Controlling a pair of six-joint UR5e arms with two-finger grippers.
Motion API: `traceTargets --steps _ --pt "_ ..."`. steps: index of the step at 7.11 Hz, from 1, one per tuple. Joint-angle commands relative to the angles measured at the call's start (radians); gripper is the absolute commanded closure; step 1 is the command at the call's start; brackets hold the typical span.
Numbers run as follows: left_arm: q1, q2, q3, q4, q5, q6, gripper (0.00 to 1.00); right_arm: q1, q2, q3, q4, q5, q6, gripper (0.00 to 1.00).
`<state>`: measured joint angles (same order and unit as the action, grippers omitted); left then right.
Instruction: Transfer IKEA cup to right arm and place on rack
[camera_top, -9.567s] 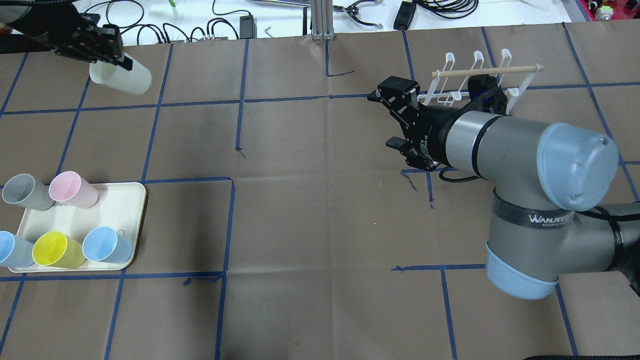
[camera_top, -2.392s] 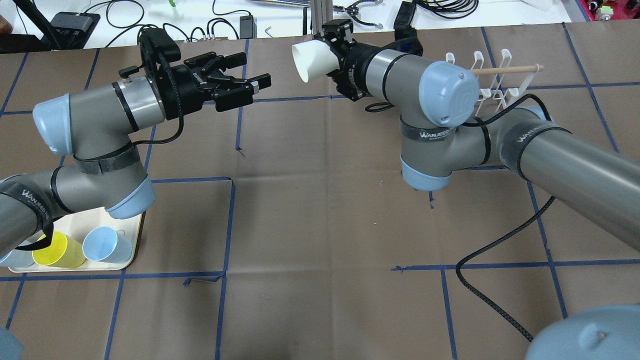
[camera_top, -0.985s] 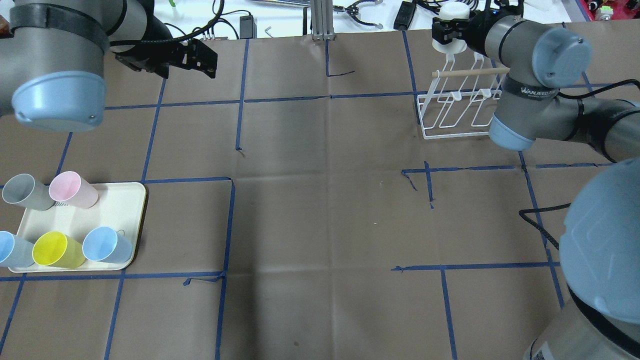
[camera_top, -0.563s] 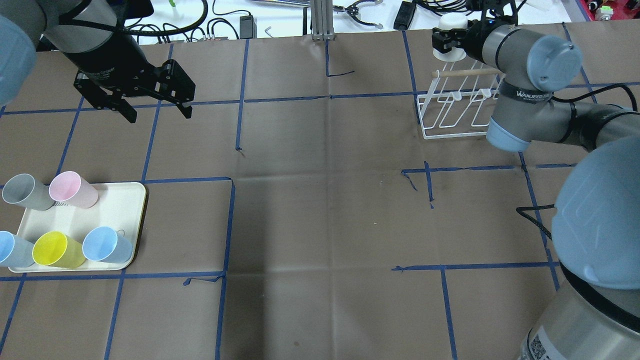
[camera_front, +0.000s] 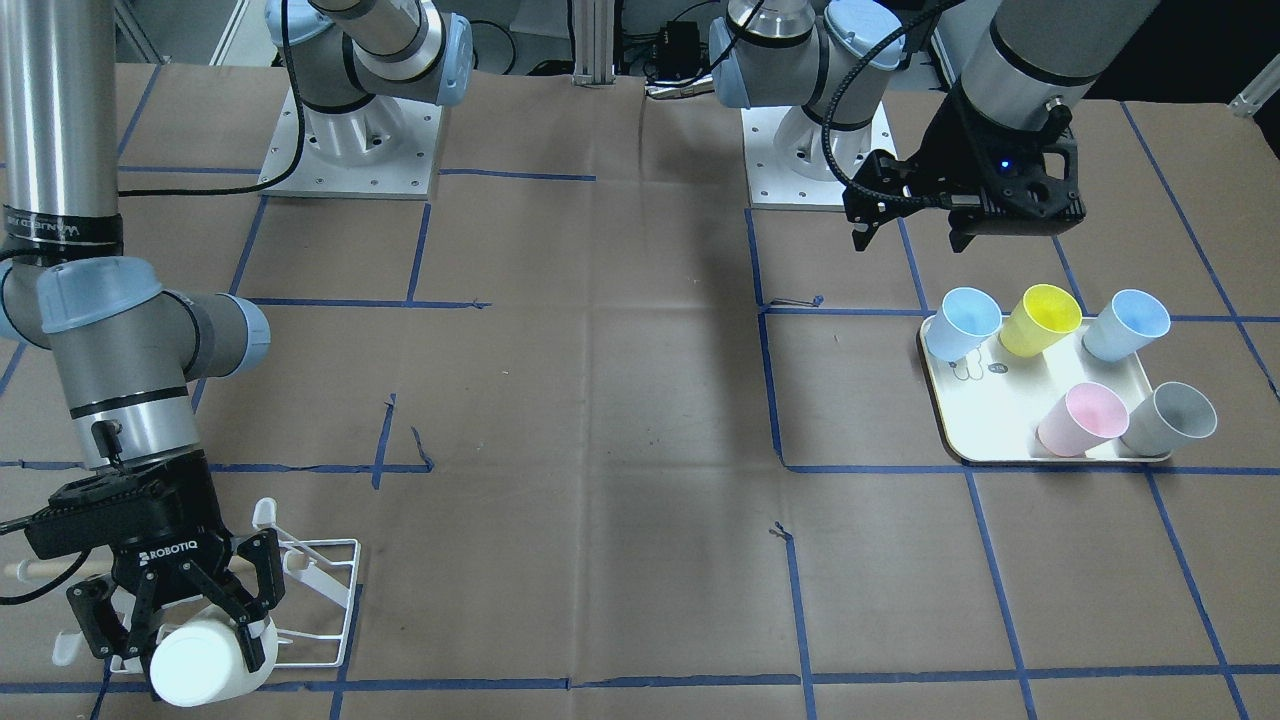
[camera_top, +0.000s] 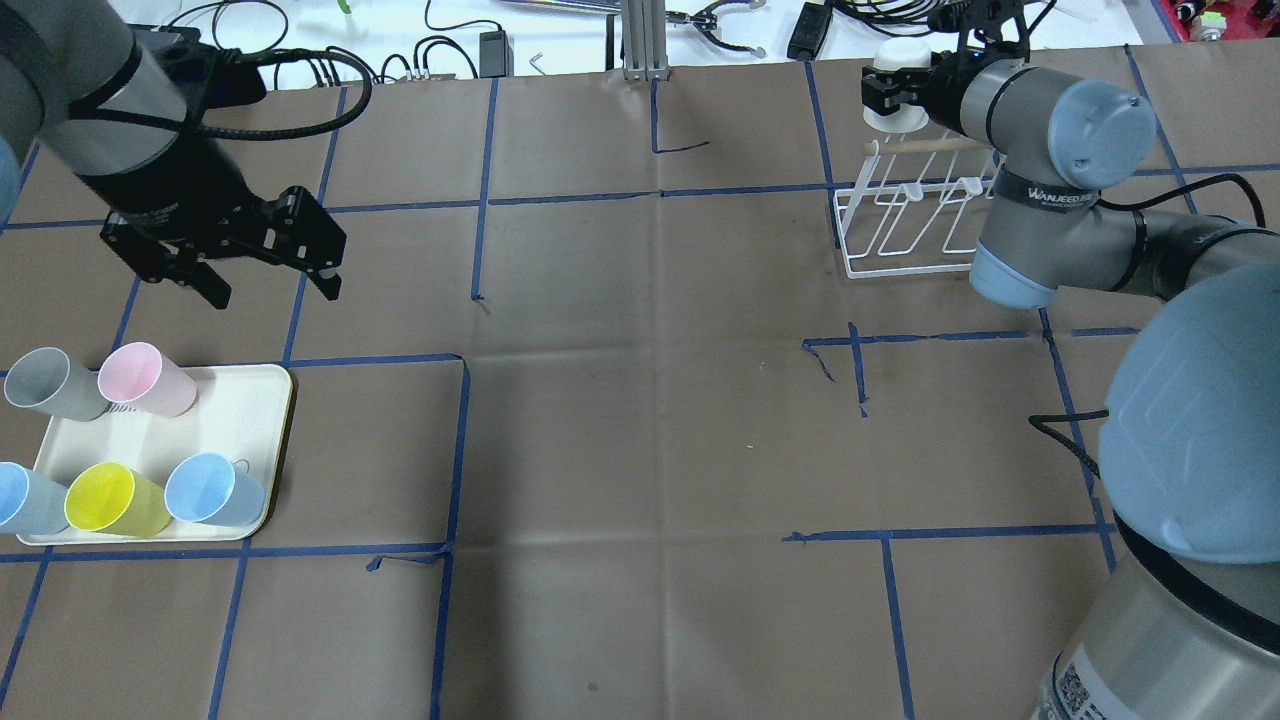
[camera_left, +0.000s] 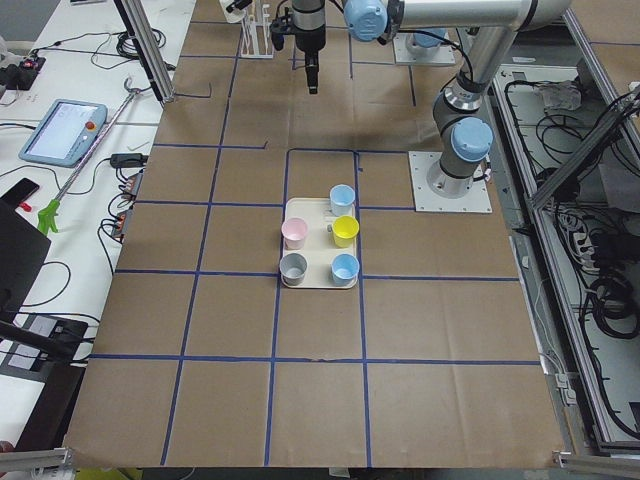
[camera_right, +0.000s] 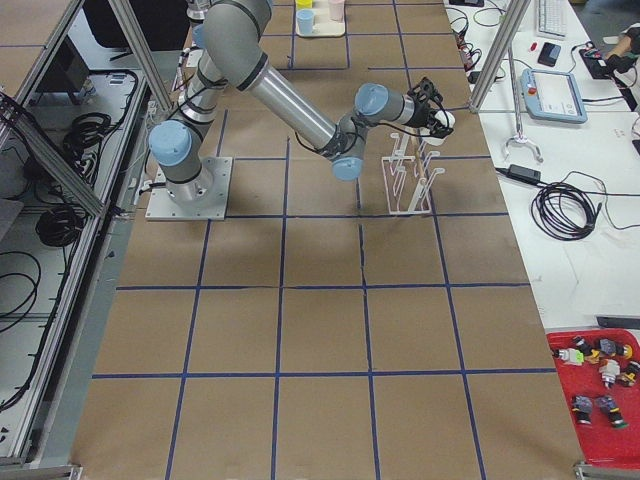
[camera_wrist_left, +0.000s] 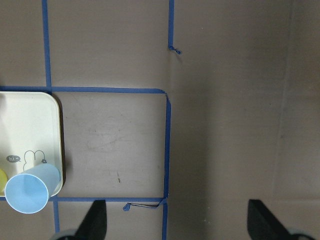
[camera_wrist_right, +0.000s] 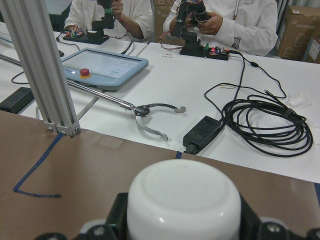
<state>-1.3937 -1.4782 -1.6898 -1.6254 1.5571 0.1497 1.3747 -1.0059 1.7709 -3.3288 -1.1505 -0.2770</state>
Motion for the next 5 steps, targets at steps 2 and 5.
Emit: traceTargets --steps 2,5 --pt "0.282 0.114 -0.261 0.150 0.011 0.297 0.01 0.000 -0.005 -0.001 0.000 0.000 0.001 0.00" --pt "0.378 0.118 -0.393 0.309 0.044 0.407 0.01 0.004 -0.014 -0.011 -0.003 0.005 0.018 0.00"
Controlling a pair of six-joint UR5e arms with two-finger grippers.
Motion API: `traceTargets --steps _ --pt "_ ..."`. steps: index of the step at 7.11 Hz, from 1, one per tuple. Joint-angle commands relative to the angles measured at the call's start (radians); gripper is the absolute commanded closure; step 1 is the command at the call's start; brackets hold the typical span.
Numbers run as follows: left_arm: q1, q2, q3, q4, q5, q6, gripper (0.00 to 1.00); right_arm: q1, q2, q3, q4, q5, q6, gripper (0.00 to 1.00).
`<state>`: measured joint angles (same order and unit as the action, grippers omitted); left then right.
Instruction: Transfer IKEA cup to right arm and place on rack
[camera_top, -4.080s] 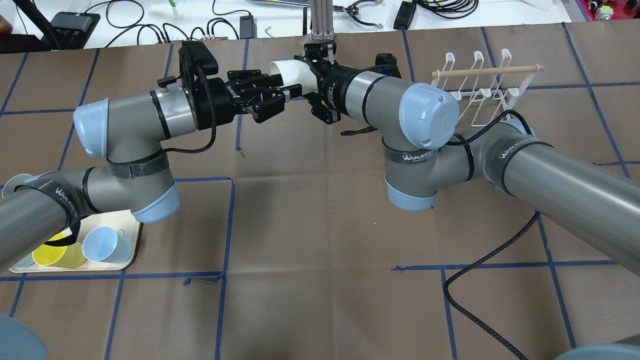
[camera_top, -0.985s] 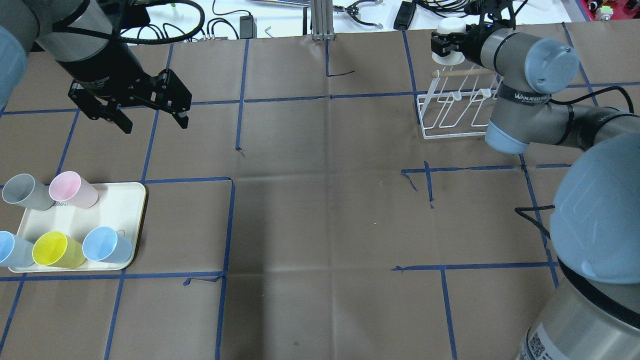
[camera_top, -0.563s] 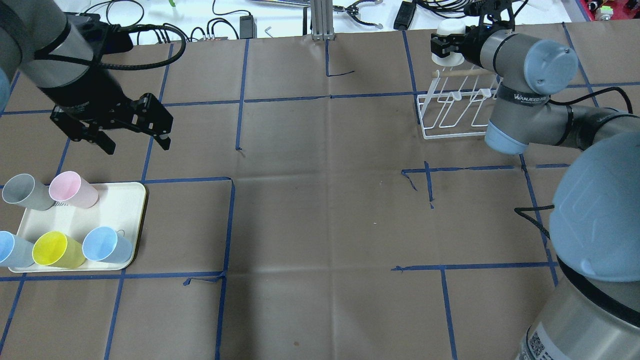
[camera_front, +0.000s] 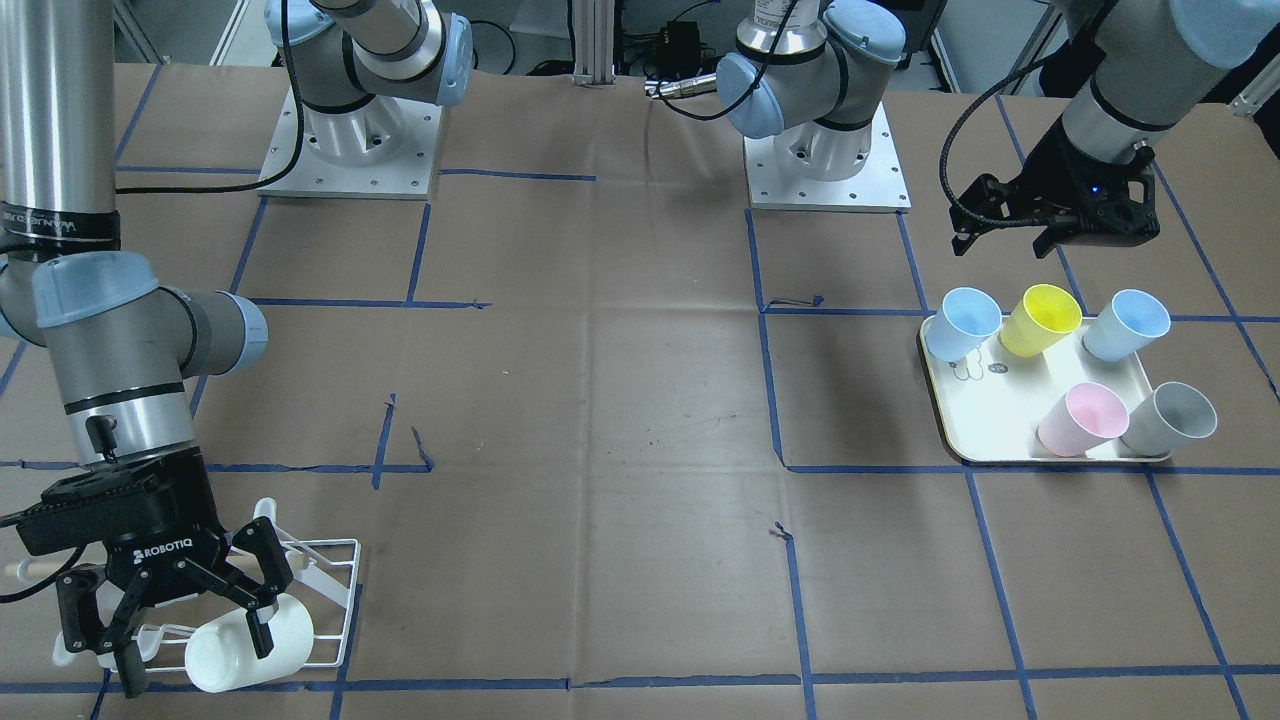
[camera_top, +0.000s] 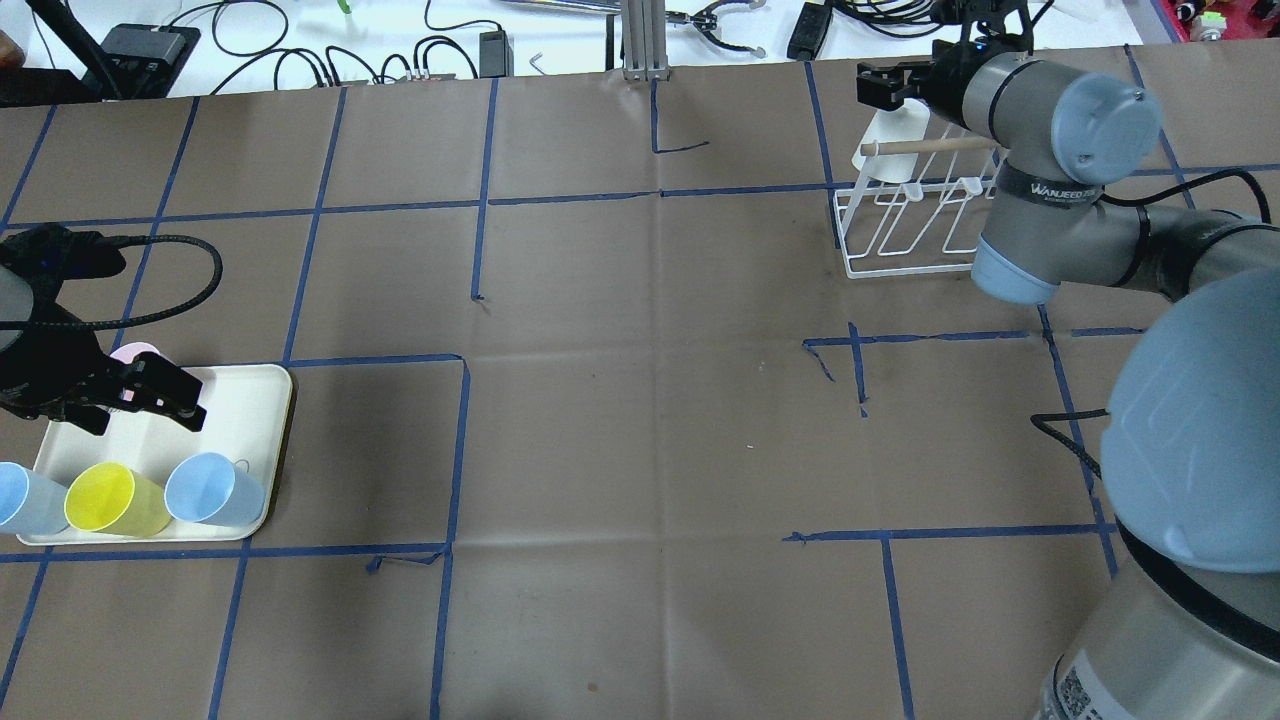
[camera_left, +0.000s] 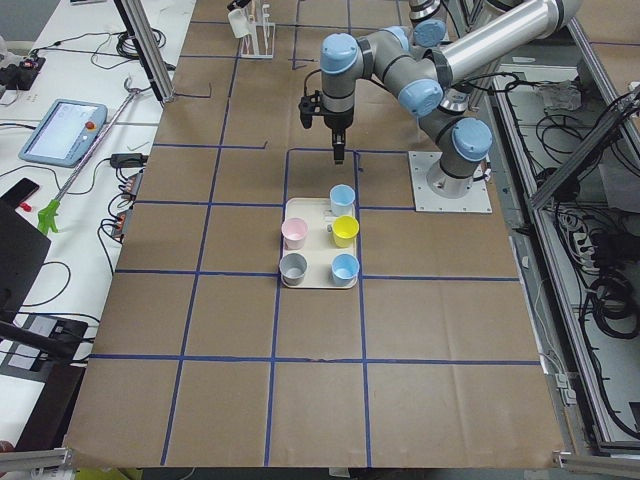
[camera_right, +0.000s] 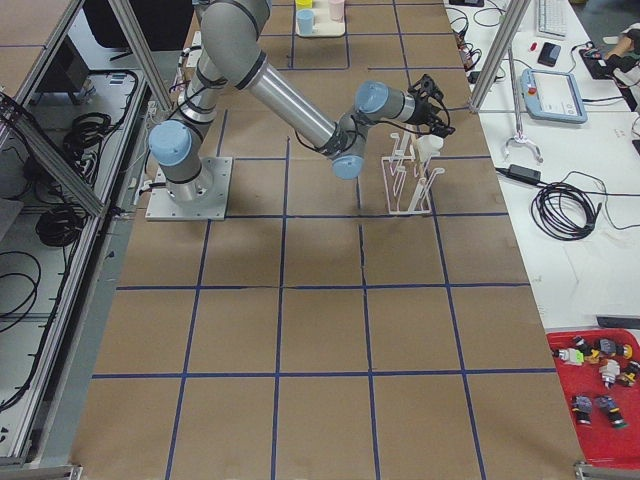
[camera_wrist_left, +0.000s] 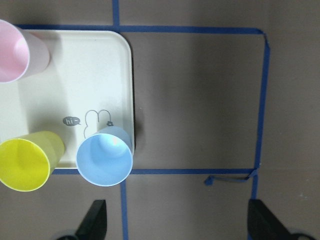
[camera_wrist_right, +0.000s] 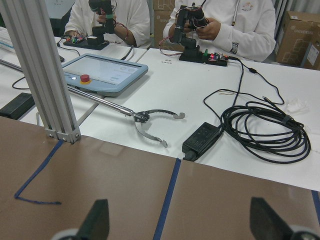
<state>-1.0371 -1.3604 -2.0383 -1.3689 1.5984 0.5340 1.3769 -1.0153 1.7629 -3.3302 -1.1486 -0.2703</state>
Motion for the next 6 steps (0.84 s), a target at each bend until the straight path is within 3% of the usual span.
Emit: traceTargets --steps 1,4,6 --pt "0.023 -0.024 -0.065 0.089 0.002 0.021 0.01 0.011 -0.029 0.004 0.003 0.001 0.108 0.00" --pt "0.023 -0.106 -0.209 0.314 -0.002 0.021 0.01 0.105 -0.100 0.019 0.015 -0.002 0.484 0.00" --pt "0.025 -0.189 -0.217 0.346 0.001 0.018 0.02 0.108 -0.164 0.062 0.015 0.000 0.766 0.00"
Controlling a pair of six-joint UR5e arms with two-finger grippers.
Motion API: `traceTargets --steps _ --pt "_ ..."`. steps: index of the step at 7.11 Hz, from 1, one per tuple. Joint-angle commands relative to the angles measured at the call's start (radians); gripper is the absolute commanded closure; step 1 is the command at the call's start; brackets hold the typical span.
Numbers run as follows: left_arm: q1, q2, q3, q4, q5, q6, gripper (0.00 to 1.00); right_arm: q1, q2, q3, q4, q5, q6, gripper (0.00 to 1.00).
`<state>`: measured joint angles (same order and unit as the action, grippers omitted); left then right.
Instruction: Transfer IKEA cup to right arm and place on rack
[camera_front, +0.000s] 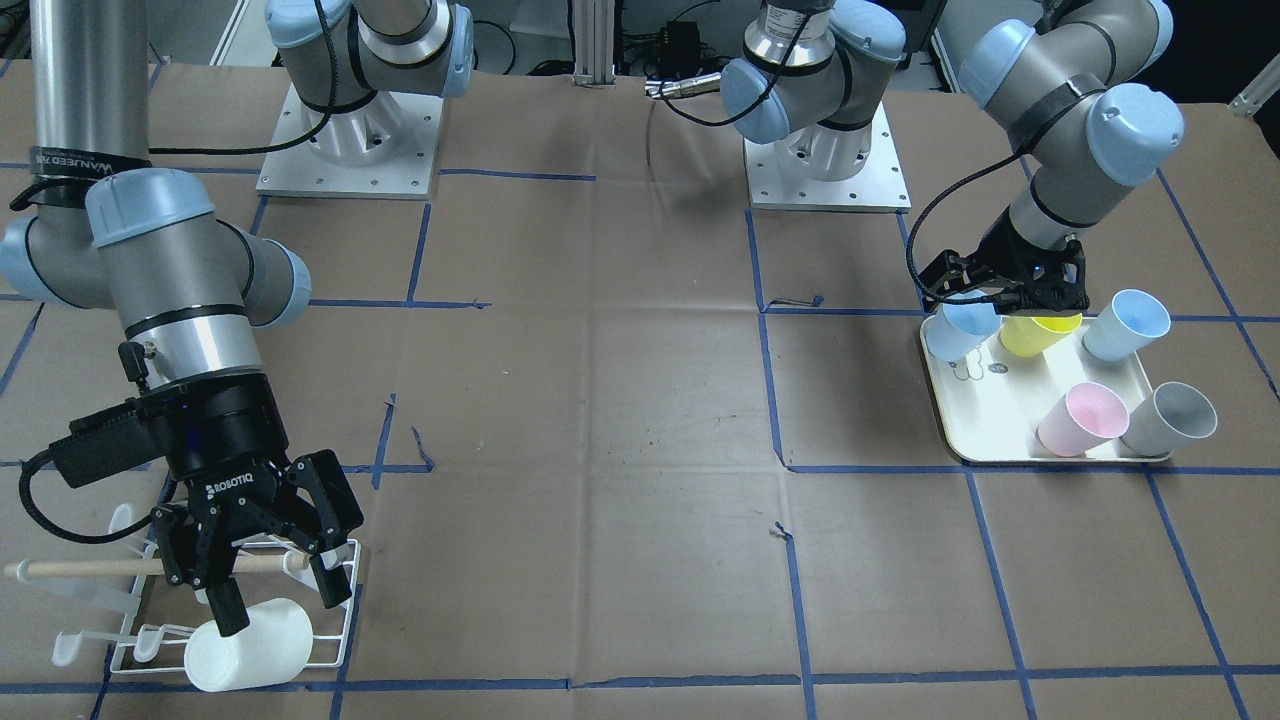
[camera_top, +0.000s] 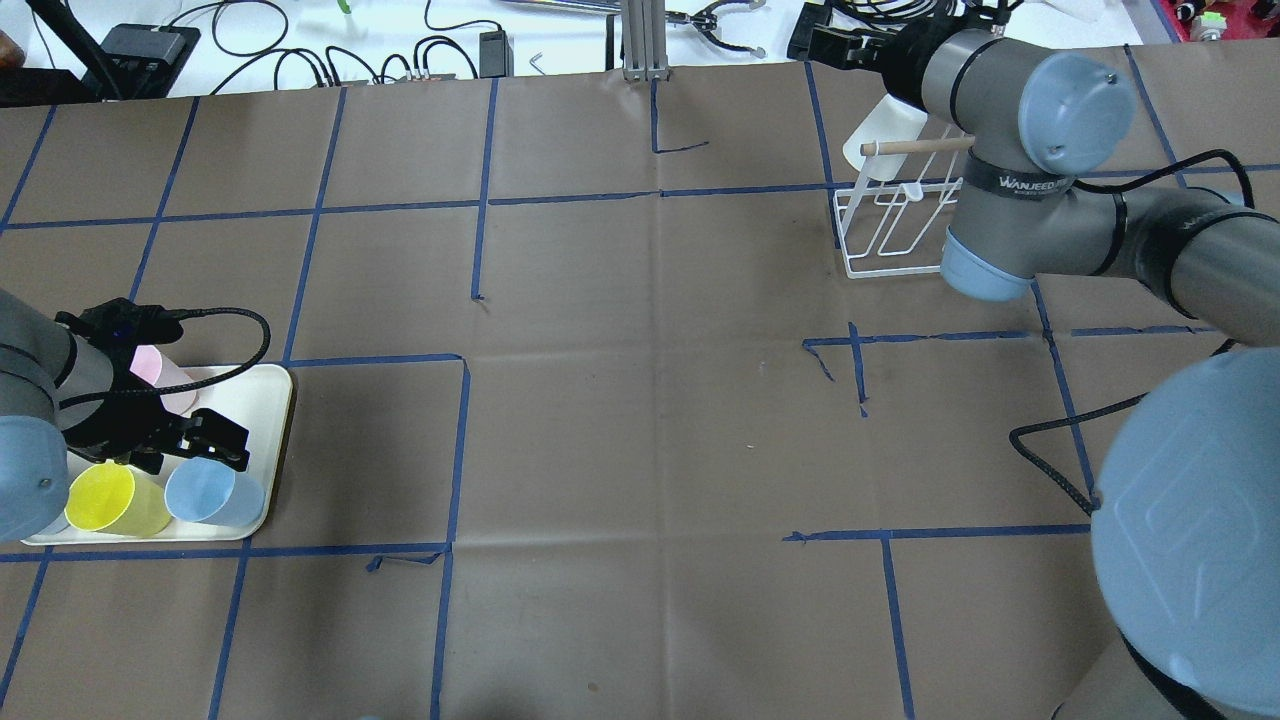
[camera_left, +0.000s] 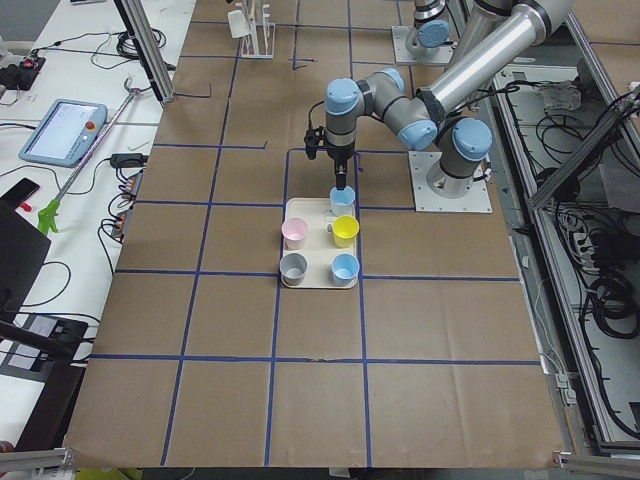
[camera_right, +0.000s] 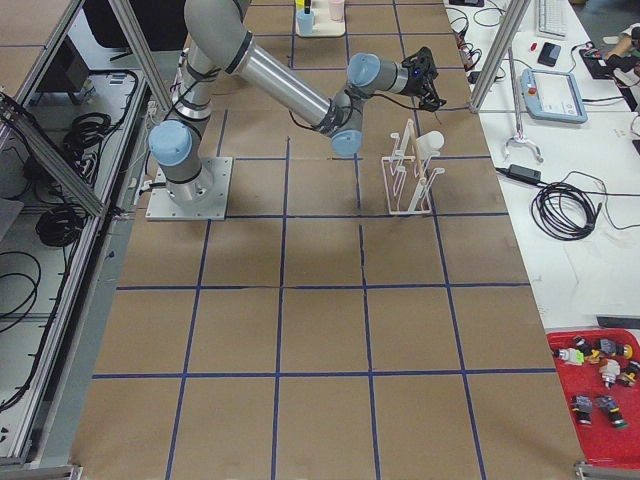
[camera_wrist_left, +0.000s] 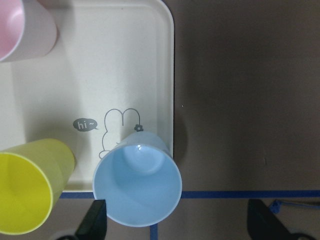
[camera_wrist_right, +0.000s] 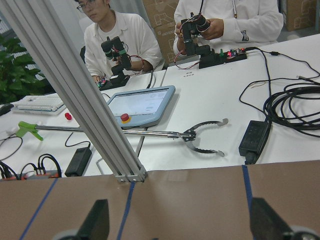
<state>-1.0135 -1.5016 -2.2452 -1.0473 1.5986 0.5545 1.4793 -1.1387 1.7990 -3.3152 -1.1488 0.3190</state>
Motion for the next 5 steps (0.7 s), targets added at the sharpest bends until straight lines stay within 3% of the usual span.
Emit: traceTargets --steps 1,3,4,5 --pt "0.001 -0.058 -0.011 0.024 0.003 -0.004 0.02 0.007 -0.067 0.052 0.000 0.001 0.309 0.00" --pt "0.001 -0.057 -0.024 0.024 0.004 -0.002 0.06 0.039 -0.114 0.111 -0.001 0.012 0.550 0.00" --pt "0.003 -0.058 -0.024 0.023 0.006 -0.001 0.30 0.062 -0.118 0.126 -0.016 0.020 0.677 0.00" --pt "0.003 -0.057 -0.022 0.023 0.006 -0.002 0.80 0.088 -0.119 0.134 -0.018 0.021 0.801 0.00"
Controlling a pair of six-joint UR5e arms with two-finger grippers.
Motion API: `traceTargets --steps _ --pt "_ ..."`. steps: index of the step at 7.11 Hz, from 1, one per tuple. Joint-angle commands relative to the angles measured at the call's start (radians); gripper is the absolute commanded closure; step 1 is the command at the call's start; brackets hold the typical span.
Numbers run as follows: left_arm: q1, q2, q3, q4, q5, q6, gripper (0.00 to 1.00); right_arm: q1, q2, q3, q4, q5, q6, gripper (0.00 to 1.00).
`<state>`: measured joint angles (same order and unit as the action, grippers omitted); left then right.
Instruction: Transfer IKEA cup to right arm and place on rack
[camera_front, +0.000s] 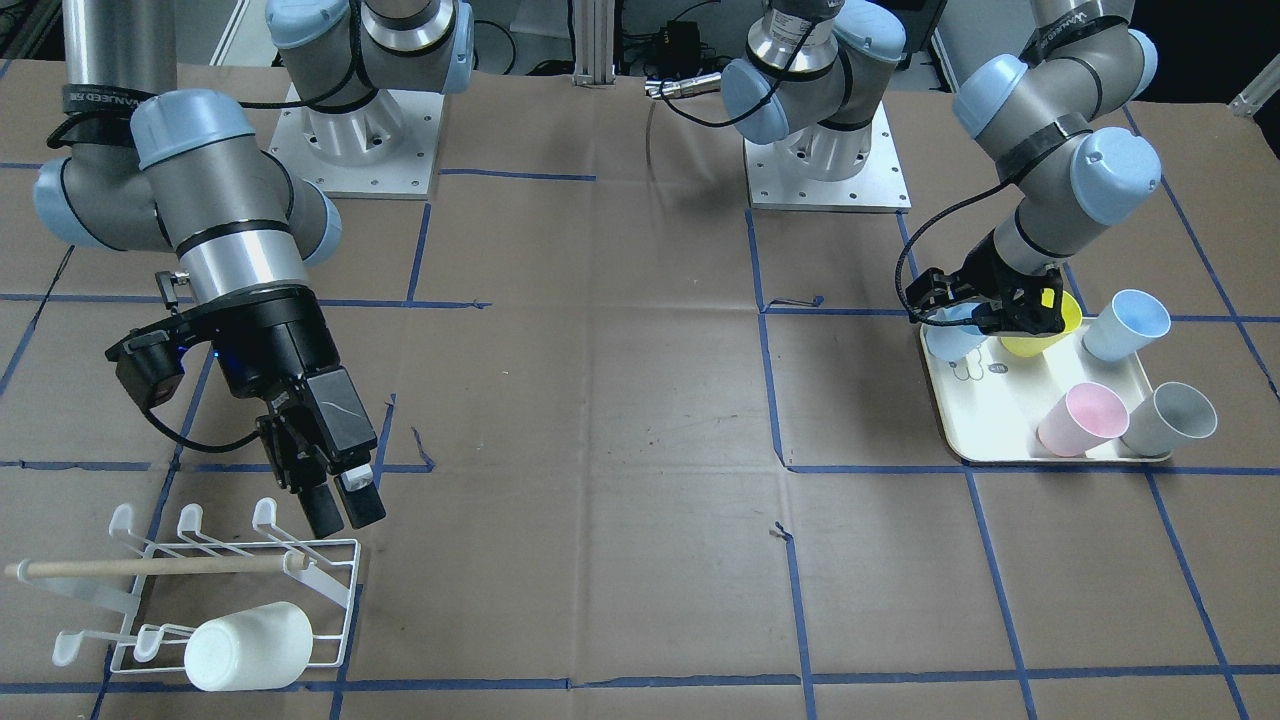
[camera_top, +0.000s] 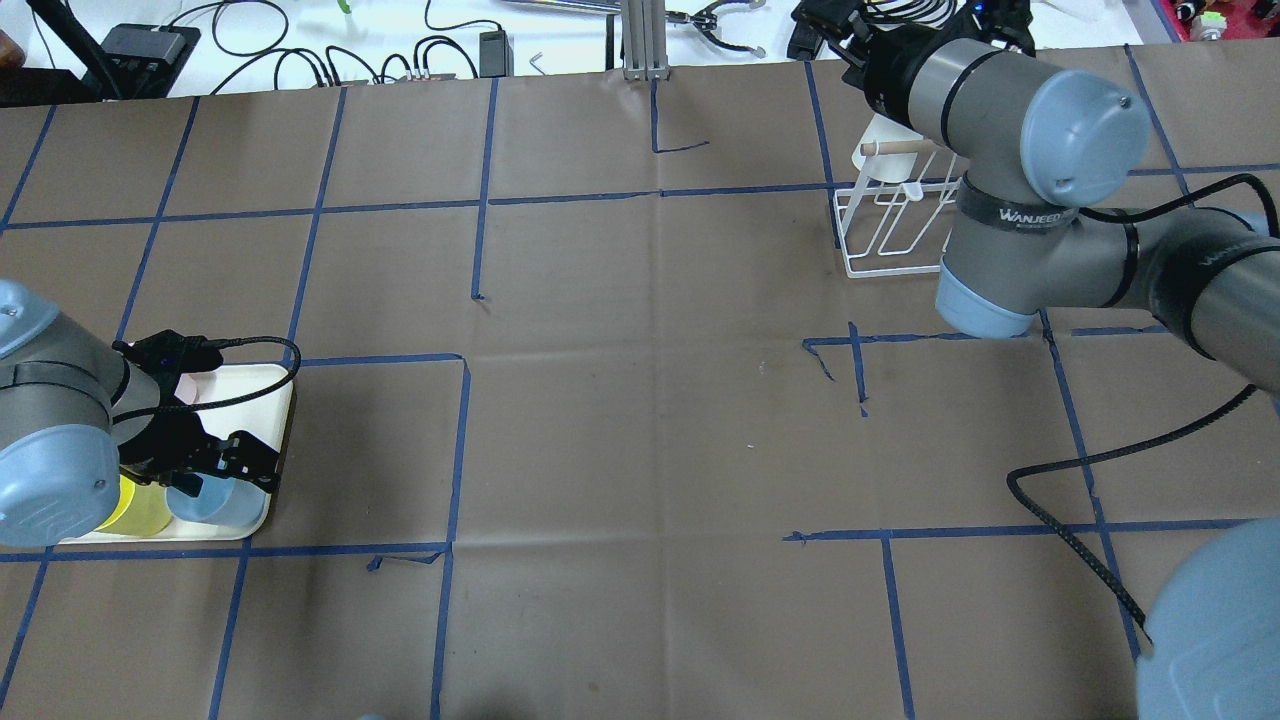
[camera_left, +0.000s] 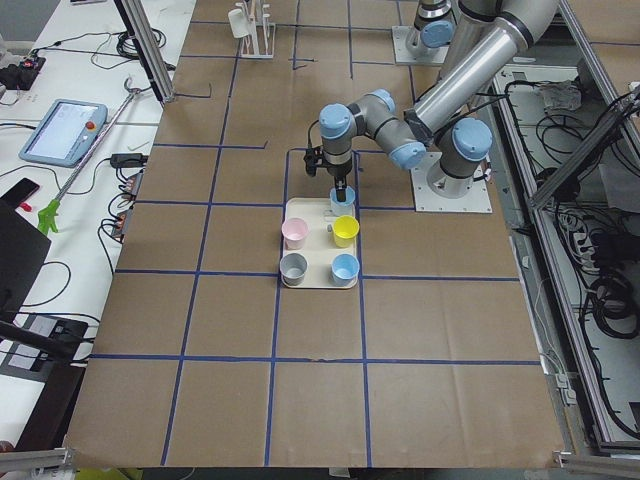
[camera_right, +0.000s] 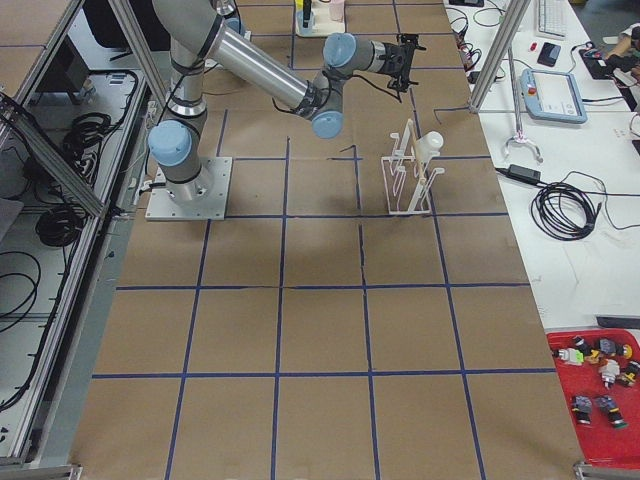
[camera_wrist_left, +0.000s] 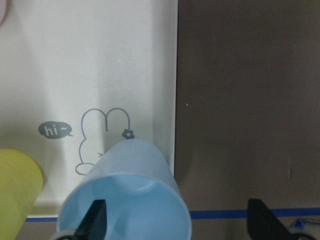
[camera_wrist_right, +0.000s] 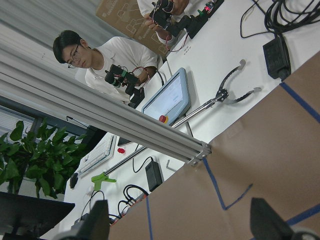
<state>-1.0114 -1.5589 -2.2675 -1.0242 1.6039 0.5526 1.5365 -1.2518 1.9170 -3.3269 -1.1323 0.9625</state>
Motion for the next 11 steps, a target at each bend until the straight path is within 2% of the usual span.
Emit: traceTargets --steps 1,3,5,7,9,10,11 --pt "0.000 0.000 0.000 -0.002 0.001 0.001 1.00 0.071 -0.017 0.031 -0.073 -0.003 0.320 0.00" --pt "0.000 0.002 0.009 -0.004 0.001 0.003 1.00 0.111 -0.028 0.104 -0.184 -0.021 0.677 0.00" --pt "0.000 0.035 0.048 -0.010 0.005 0.000 1.00 0.113 -0.029 0.132 -0.268 -0.072 0.696 0.00" --pt "-0.009 0.066 0.211 -0.199 0.001 -0.005 1.00 0.113 -0.028 0.128 -0.281 -0.073 0.694 0.00" --pt "-0.050 0.050 0.467 -0.415 -0.009 -0.008 1.00 0.113 -0.026 0.122 -0.281 -0.070 0.684 0.00" --pt "-0.064 0.024 0.565 -0.488 -0.012 -0.005 1.00 0.113 -0.025 0.122 -0.283 -0.070 0.683 0.00" --pt "-0.070 -0.013 0.618 -0.493 -0.034 0.015 1.00 0.113 -0.025 0.120 -0.283 -0.069 0.683 0.00"
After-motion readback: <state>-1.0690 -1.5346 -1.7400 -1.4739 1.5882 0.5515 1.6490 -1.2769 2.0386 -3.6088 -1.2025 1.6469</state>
